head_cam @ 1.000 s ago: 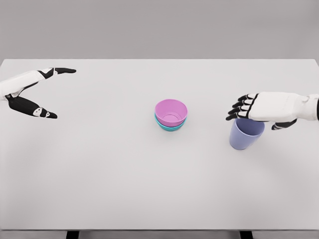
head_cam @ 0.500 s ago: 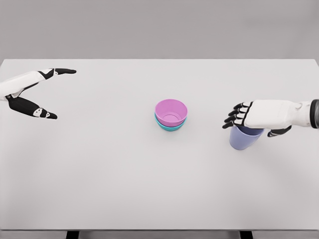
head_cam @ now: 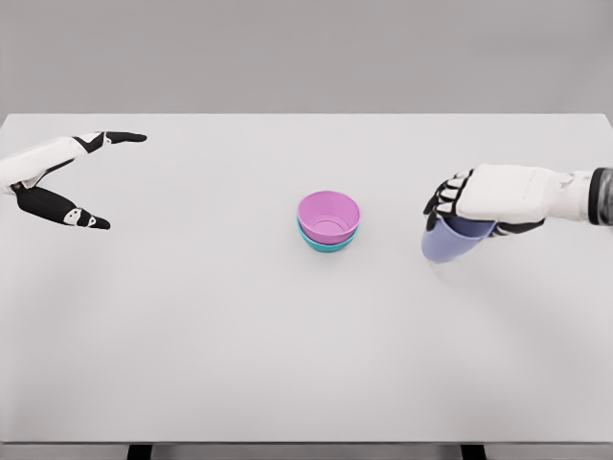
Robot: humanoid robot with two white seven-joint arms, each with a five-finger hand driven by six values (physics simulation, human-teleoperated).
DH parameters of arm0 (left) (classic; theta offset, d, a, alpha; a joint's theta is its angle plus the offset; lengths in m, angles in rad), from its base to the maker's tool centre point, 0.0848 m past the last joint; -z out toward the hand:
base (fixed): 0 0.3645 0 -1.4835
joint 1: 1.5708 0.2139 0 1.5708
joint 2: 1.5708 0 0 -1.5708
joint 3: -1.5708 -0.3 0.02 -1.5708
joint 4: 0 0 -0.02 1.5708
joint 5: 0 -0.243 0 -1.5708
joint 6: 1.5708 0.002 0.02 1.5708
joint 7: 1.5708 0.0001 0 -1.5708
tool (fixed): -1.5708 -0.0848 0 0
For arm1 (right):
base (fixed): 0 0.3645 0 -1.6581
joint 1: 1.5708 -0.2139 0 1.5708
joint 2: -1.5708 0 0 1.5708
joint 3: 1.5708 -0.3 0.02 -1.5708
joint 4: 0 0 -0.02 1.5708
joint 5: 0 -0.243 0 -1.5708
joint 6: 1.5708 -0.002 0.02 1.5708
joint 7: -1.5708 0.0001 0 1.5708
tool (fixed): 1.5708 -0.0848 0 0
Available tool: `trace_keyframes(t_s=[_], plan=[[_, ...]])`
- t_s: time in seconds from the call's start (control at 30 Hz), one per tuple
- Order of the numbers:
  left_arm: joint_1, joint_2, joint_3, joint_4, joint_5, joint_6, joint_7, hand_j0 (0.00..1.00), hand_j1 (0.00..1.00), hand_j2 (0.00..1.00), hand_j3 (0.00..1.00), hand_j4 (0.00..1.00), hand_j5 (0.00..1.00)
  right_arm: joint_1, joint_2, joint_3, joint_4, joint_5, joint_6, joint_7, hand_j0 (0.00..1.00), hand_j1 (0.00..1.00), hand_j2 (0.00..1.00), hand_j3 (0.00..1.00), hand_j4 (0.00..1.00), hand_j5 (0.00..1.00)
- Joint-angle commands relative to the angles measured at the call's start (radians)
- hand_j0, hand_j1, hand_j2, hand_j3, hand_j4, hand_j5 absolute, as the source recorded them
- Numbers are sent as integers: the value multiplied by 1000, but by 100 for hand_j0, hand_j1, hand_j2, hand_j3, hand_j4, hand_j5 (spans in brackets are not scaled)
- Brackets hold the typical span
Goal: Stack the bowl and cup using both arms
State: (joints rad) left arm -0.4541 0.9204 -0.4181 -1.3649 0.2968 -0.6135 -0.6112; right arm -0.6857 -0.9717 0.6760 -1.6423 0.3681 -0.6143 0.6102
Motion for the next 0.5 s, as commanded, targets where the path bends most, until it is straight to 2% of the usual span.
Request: trace_keyframes(t_s=[0.0, 0.13, 0.17, 0.23, 0.33, 0.47], plan=[[0, 1, 1, 0, 7, 3, 0, 100, 100, 100, 100, 100, 100, 0, 34, -55, 16, -11, 3, 1, 59, 59, 59, 59, 59, 59], [0, 0, -1, 0, 8, 3, 0, 100, 100, 100, 100, 100, 100, -6, 53, -115, 79, -28, 3, 1, 62, 62, 62, 62, 62, 62], [0, 0, -1, 0, 9, 3, 0, 100, 100, 100, 100, 100, 100, -6, 117, -130, 84, -28, 3, 1, 62, 62, 62, 62, 62, 62], [0, 0, 1, 0, 9, 3, 0, 100, 100, 100, 100, 100, 100, -14, 143, -142, 111, -28, 3, 1, 62, 62, 62, 62, 62, 62], [0, 0, 1, 0, 9, 3, 0, 100, 100, 100, 100, 100, 100, -21, 154, -139, 111, -28, 3, 1, 62, 62, 62, 62, 62, 62], [0, 0, 1, 0, 9, 3, 0, 100, 100, 100, 100, 100, 100, -51, 205, -138, 116, -26, 3, 1, 62, 62, 62, 62, 62, 62]])
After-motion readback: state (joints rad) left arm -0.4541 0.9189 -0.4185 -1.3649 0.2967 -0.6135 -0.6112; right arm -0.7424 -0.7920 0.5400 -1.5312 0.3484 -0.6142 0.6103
